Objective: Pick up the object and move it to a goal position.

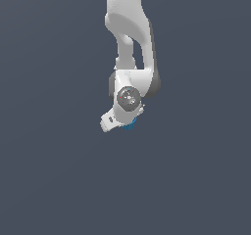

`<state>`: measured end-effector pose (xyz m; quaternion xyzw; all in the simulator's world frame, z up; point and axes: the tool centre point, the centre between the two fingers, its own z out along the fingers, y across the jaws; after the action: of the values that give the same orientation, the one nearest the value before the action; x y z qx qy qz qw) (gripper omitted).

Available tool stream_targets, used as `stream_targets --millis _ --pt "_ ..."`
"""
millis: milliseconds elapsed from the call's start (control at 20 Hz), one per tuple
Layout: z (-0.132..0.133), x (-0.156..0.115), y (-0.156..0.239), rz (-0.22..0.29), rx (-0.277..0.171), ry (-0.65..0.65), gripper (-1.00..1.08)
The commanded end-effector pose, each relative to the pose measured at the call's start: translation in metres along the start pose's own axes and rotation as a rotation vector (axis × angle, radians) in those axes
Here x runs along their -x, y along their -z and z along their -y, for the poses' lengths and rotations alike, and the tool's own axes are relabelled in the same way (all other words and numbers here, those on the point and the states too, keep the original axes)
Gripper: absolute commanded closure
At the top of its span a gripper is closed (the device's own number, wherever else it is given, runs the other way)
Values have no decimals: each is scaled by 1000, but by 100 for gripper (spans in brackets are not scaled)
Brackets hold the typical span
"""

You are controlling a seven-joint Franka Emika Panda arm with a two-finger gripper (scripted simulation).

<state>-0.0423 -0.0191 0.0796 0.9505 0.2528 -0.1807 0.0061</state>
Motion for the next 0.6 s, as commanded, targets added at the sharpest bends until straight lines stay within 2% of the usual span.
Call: stream_targets --millis 0,100,150,550 --pt "0 0 -6 0 0 1 -20" --pt "0 0 -8 0 0 1 -20" --pt "0 0 -8 0 0 1 108" --pt "0 0 -8 0 0 1 108"
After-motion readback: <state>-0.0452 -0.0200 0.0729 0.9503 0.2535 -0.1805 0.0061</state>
